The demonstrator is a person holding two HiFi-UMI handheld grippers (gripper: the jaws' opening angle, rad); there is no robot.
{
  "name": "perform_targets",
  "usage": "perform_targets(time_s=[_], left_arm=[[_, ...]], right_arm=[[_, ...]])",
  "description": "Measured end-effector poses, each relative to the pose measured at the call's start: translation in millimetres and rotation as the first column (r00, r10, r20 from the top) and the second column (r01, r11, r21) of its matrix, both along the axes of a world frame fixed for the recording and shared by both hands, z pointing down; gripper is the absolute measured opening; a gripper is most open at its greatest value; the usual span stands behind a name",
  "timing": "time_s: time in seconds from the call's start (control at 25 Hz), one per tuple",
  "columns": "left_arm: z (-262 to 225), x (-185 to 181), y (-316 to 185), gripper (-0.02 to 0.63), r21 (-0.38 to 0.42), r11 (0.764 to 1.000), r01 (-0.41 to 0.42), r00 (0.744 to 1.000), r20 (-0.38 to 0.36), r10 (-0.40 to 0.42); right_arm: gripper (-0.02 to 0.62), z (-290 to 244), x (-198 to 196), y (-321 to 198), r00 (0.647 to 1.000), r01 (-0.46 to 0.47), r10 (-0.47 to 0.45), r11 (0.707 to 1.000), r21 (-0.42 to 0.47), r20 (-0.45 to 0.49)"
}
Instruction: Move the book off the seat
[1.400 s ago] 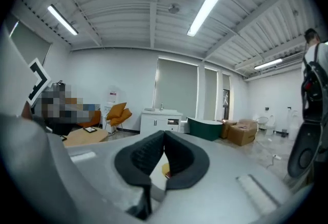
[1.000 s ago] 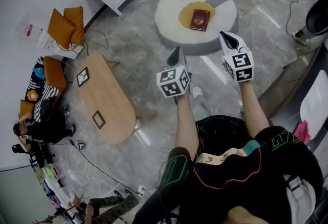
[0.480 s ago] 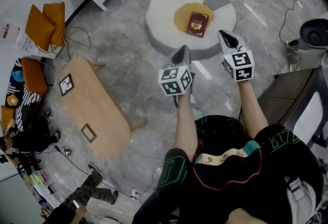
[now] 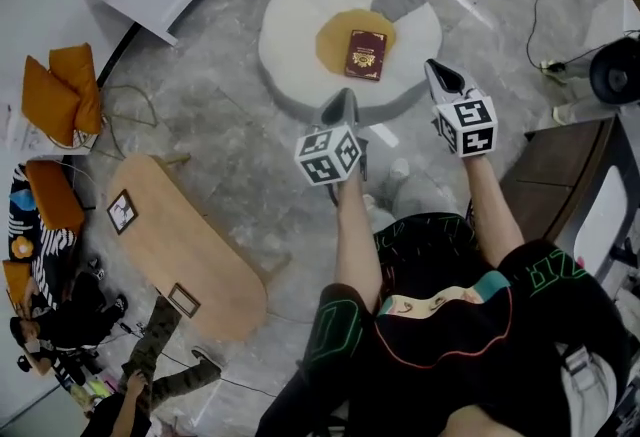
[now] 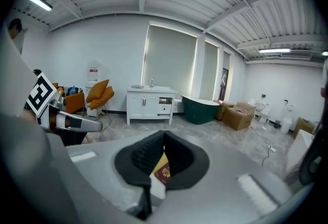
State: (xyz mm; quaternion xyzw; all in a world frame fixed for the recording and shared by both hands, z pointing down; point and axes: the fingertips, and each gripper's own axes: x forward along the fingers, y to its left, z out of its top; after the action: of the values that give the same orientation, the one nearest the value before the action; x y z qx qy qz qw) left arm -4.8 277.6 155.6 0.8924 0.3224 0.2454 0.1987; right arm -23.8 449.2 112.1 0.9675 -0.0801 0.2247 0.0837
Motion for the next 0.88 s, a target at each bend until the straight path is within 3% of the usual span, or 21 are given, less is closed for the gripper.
perform_targets(time_s=[0.2, 0.52, 0.72, 0.88], left_arm=[[11.7, 44.8, 32.1, 0.011, 0.017, 0.999, -0.045, 0.999, 0.002, 0.045], [23.7, 150.4, 63.6, 0.011, 0.084, 0.996, -0.039, 0.999, 0.010, 0.038], [60.8, 197.7, 89.7, 0.012, 0.134, 0.989, -0.063, 0.994, 0.102, 0.049], [85.1, 221.9, 100.3, 0.012, 0.154, 0.987, -0.055, 0.989, 0.144, 0.033]], right_arm=[[0.003, 22.2, 34.4, 32.3, 0.998, -0.051, 0.050, 0.998, 0.023, 0.040], [0.003, 39.1, 147.8, 57.1, 0.999, -0.035, 0.031, 0.993, 0.113, 0.041], [0.003, 79.1, 198.1, 83.2, 0.992, -0.065, 0.045, 0.982, 0.175, 0.116], [0.003, 118.0, 209.9, 102.8, 0.982, -0.114, 0.067, 0.958, 0.265, 0.179]])
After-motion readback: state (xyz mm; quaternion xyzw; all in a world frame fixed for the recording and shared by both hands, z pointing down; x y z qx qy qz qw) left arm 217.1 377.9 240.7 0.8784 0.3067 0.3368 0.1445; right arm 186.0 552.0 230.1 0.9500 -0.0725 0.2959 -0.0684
